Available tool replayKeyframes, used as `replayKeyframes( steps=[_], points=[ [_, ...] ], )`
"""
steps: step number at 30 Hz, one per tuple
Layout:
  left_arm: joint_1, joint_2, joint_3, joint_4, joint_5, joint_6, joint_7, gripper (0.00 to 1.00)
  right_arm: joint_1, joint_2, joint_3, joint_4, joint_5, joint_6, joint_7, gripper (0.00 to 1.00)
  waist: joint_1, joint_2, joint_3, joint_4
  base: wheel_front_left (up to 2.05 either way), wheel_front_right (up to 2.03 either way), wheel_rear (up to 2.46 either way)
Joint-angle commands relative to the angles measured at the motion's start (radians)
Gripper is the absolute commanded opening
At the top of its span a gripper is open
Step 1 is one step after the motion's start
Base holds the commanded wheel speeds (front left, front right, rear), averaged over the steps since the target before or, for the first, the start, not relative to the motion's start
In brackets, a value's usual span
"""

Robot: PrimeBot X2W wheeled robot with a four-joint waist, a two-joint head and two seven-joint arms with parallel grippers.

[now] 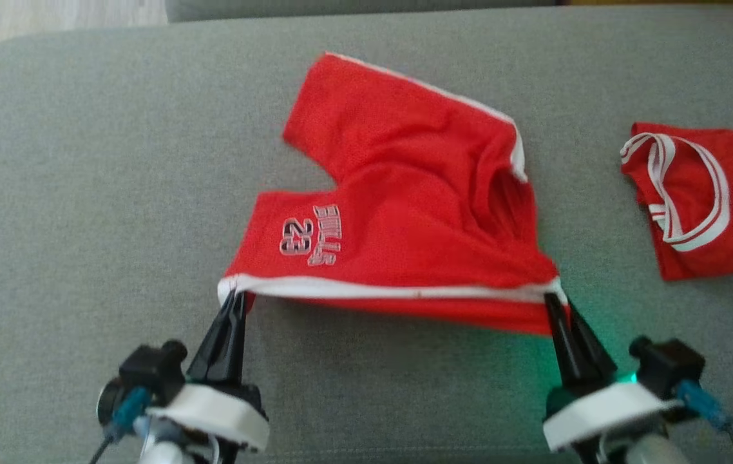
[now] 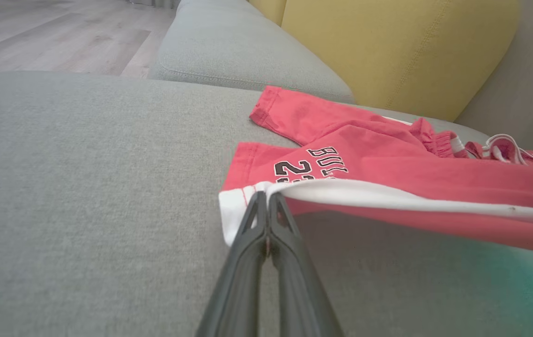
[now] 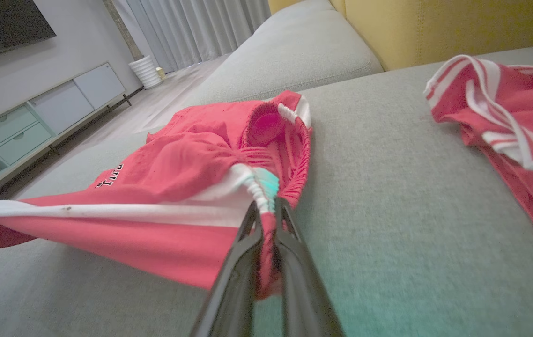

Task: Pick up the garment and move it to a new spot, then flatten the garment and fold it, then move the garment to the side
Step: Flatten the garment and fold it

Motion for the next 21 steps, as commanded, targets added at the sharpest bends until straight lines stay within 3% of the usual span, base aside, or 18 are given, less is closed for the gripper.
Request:
replayKeyframes(
  steps=[1,11,16,21],
  points=[
    [0.000,0.023,0.046,-0.050,0.002,0.016,0.000,0.00,0.022,-0.004,-0.003,-0.050,-0.006,-0.001,0.009,0.00,0.0000,-0.0001,-0.014,-0.001,0.00,0.00,0.00],
    [0.102,0.046,0.051,-0.203,-0.002,0.053,0.057,0.00,0.170,0.004,-0.038,-0.201,-0.002,-0.001,0.079,0.00,0.0000,-0.0001,-0.026,-0.015,0.00,0.00,0.00],
    [0.034,0.066,0.045,-0.213,0.001,0.031,0.065,0.00,0.148,0.004,-0.044,-0.231,0.019,-0.001,0.097,0.00,0.0000,-0.0001,-0.008,-0.021,0.00,0.00,0.00],
    [-0.135,0.092,0.029,-0.173,0.007,-0.021,0.081,0.00,0.073,0.004,-0.045,-0.257,0.040,-0.001,0.112,0.00,0.0000,-0.0001,0.045,-0.028,0.00,0.00,0.00]
  ],
)
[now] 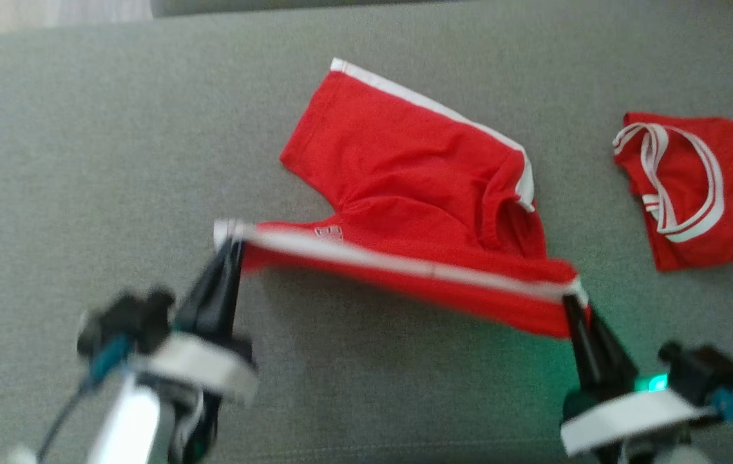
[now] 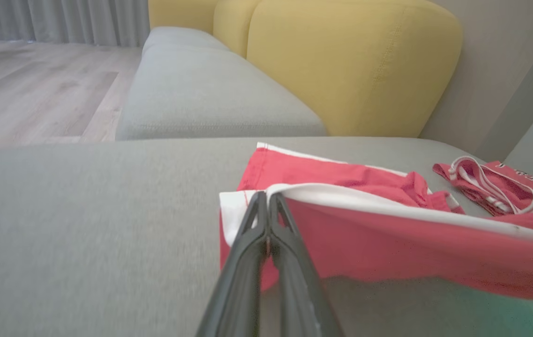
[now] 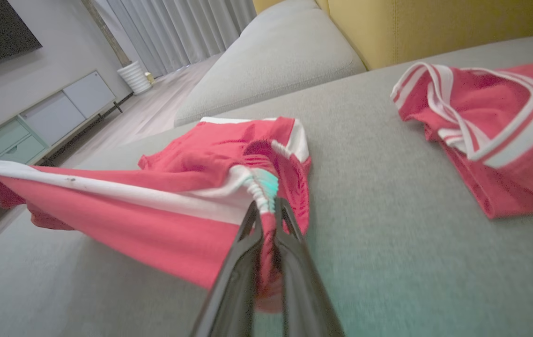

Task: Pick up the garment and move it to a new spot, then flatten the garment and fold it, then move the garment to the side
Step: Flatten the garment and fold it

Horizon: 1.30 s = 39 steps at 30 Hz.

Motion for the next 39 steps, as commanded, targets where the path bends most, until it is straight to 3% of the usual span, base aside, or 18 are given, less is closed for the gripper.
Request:
replayKeyframes(
  steps=[1,8,13,22,26,27,28,29,30,31,32,33,39],
  points=[
    [-0.147,0.032,0.035,-0.001,0.007,-0.018,0.010,0.00,-0.084,-0.011,-0.001,-0.041,0.015,-0.001,0.008,0.00,0.0000,-0.0001,0.044,-0.009,0.00,0.00,0.00],
    [-0.434,0.054,-0.018,0.151,-0.012,-0.069,0.069,0.00,-0.252,-0.011,0.004,-0.007,0.014,-0.001,0.030,0.00,0.0000,-0.0001,0.140,-0.040,0.00,0.00,0.00],
    [-0.703,0.068,-0.113,0.372,-0.079,-0.085,0.113,0.00,-0.407,-0.011,0.019,0.088,0.028,-0.001,0.044,0.00,0.0000,-0.0001,0.213,-0.075,0.00,0.00,0.00],
    [-0.971,0.112,-0.291,0.651,-0.205,-0.085,0.061,0.00,-0.528,-0.011,0.090,0.199,0.095,-0.001,0.009,0.00,0.0000,-0.0001,0.267,-0.149,0.00,0.00,0.00],
    [-1.053,0.113,-0.321,0.785,-0.259,-0.086,0.027,0.00,-0.573,-0.011,0.123,0.251,0.128,-0.001,-0.016,0.00,0.0000,-0.0001,0.288,-0.181,0.00,0.00,0.00],
    [-1.070,0.113,-0.329,0.814,-0.269,-0.086,0.018,0.00,-0.584,-0.011,0.131,0.261,0.133,-0.001,-0.023,0.06,0.0000,-0.0001,0.292,-0.187,0.00,0.00,0.00],
    [-1.083,0.112,-0.338,0.840,-0.281,-0.086,0.014,0.00,-0.594,-0.011,0.138,0.270,0.141,-0.001,-0.029,0.38,0.0000,-0.0001,0.296,-0.193,0.00,0.00,0.00],
    [-1.093,0.109,-0.347,0.864,-0.297,-0.086,0.013,0.00,-0.601,-0.011,0.144,0.279,0.146,-0.001,-0.035,0.82,0.0000,-0.0001,0.298,-0.197,0.00,0.00,0.00],
    [-1.101,0.107,-0.361,0.882,-0.313,-0.086,0.014,0.00,-0.608,-0.011,0.149,0.288,0.149,-0.001,-0.040,1.00,0.0000,-0.0001,0.299,-0.199,0.00,0.00,0.00],
    [-1.108,0.105,-0.372,0.895,-0.332,-0.086,0.011,0.03,-0.613,-0.011,0.153,0.294,0.151,-0.001,-0.044,1.00,0.0000,-0.0001,0.301,-0.201,0.00,0.00,0.00],
    [-1.112,0.103,-0.382,0.906,-0.354,-0.086,0.012,0.39,-0.617,-0.011,0.157,0.298,0.151,-0.001,-0.047,1.00,0.0000,-0.0001,0.302,-0.201,0.00,0.00,0.00],
    [-1.115,0.103,-0.393,0.911,-0.375,-0.086,0.010,1.00,-0.621,-0.011,0.161,0.299,0.149,-0.001,-0.053,1.00,0.0000,-0.0001,0.303,-0.200,0.00,0.00,0.00],
    [-1.115,0.119,-0.423,0.943,-0.451,-0.086,-0.049,1.00,-0.607,-0.011,0.166,0.250,0.090,-0.001,-0.088,1.00,0.0000,-0.0001,0.291,-0.180,0.00,0.00,0.00]
  ],
)
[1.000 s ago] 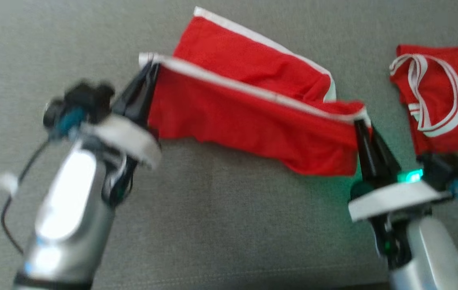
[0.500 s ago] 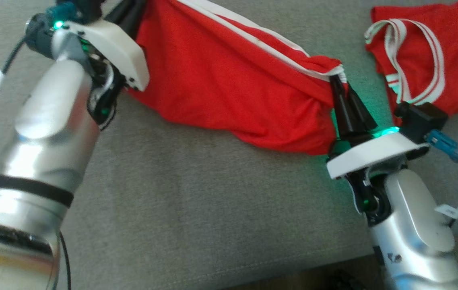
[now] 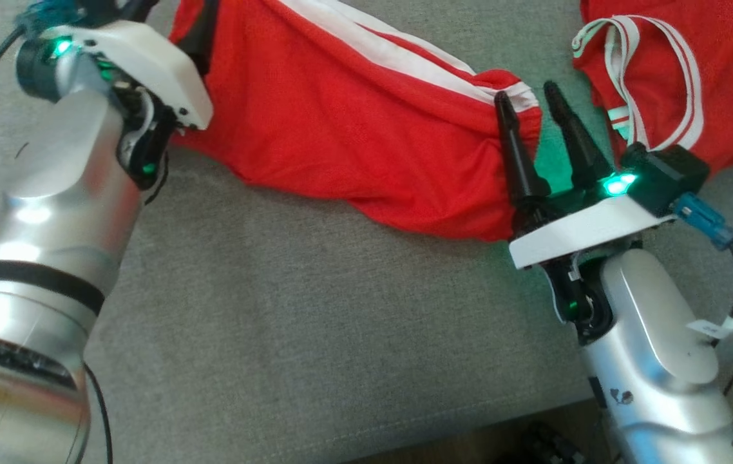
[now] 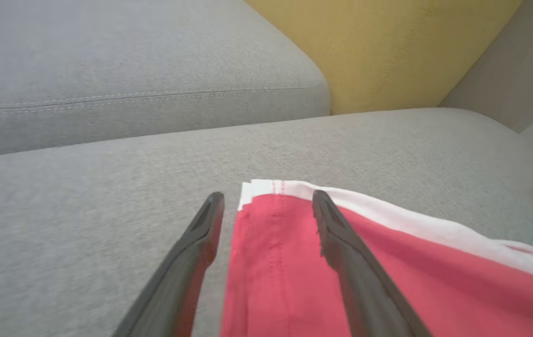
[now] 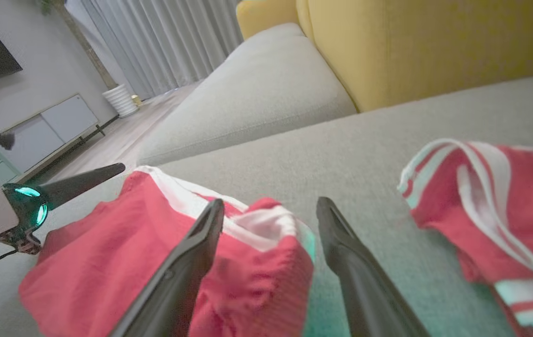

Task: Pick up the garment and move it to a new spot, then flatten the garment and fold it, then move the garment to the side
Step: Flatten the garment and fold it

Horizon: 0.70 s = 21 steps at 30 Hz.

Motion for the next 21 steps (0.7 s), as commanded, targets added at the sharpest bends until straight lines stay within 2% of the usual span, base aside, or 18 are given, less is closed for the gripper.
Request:
replayKeyframes(
  steps=[1,4,6,13,14,21],
  points=[
    [-0.041,0.042,0.022,-0.017,-0.004,0.001,-0.024,1.00,0.017,0.000,0.014,-0.055,-0.027,-0.001,-0.016,1.00,0.0000,0.0000,-0.012,0.011,0.00,0.00,0.00],
    [-0.020,0.043,0.052,-0.027,-0.001,0.018,-0.048,1.00,0.052,0.000,-0.010,-0.119,-0.095,-0.001,-0.031,1.00,0.0000,0.0000,-0.029,0.029,0.00,0.00,0.00],
    [0.007,0.047,0.091,-0.072,0.010,0.059,-0.051,1.00,0.078,0.000,-0.036,-0.169,-0.146,-0.001,-0.037,1.00,0.0000,0.0000,-0.042,0.041,0.00,0.00,0.00],
    [0.237,0.064,0.276,-0.456,0.150,0.191,-0.052,1.00,0.171,0.000,-0.131,-0.298,-0.230,-0.001,0.001,1.00,0.0000,0.0000,-0.094,0.085,0.00,0.00,0.00],
    [0.237,0.064,0.276,-0.456,0.150,0.191,-0.052,1.00,0.171,0.000,-0.131,-0.298,-0.230,-0.001,0.001,1.00,0.0000,0.0000,-0.094,0.085,0.00,0.00,0.00],
    [0.524,0.042,0.382,-0.773,0.283,0.282,-0.052,1.00,0.245,0.000,-0.187,-0.354,-0.271,-0.001,0.054,1.00,0.0000,0.0000,-0.153,0.119,0.00,0.00,0.00]
  ],
)
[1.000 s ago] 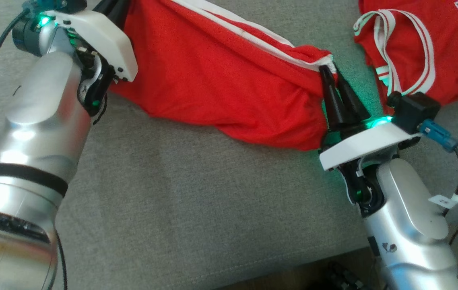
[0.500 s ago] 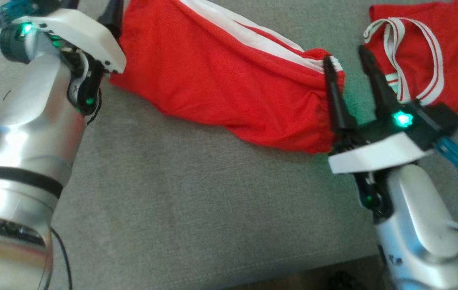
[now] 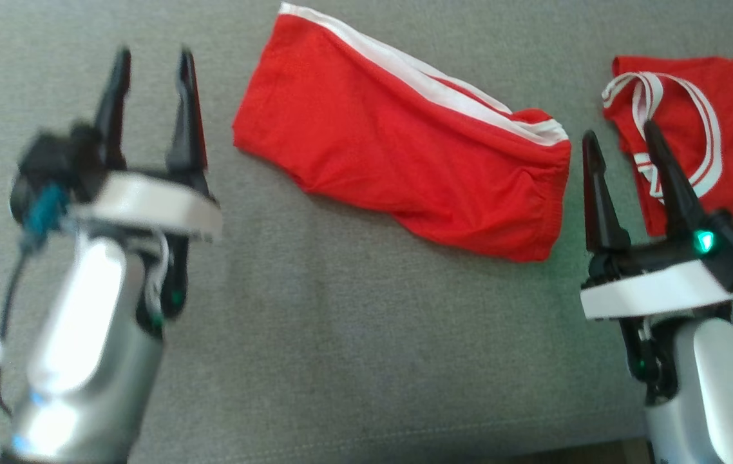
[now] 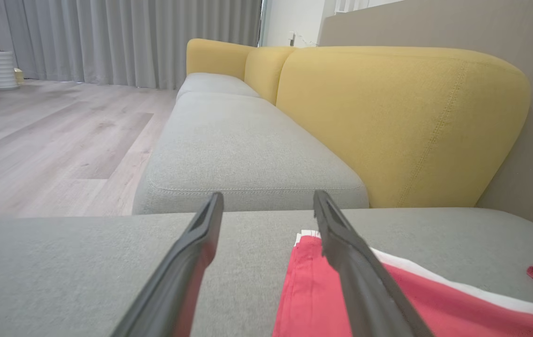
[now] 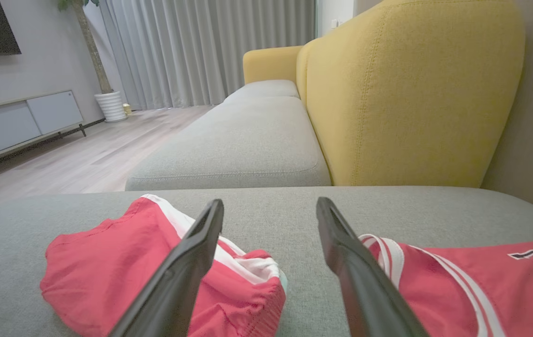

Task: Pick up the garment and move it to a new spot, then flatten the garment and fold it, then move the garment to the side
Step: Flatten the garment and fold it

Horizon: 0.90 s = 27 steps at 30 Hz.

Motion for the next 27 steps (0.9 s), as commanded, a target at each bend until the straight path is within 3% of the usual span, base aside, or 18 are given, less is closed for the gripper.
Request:
replayKeyframes(
  steps=[1,10,27],
  points=[
    [0.026,0.021,0.048,-0.066,0.018,0.014,-0.005,1.00,0.015,-0.001,0.012,-0.043,-0.012,-0.001,0.009,1.00,0.0000,-0.0001,-0.025,0.017,0.00,0.00,0.00],
    [0.268,0.003,0.061,-0.182,0.078,0.062,-0.005,1.00,0.092,-0.001,-0.005,-0.071,-0.036,-0.001,0.055,1.00,0.0000,-0.0001,-0.084,0.043,0.00,0.00,0.00],
    [0.298,-0.008,0.059,-0.159,0.091,0.032,-0.005,1.00,0.107,-0.001,-0.022,-0.083,-0.026,-0.001,0.074,1.00,0.0000,-0.0001,-0.091,0.054,0.00,0.00,0.00]
  ],
)
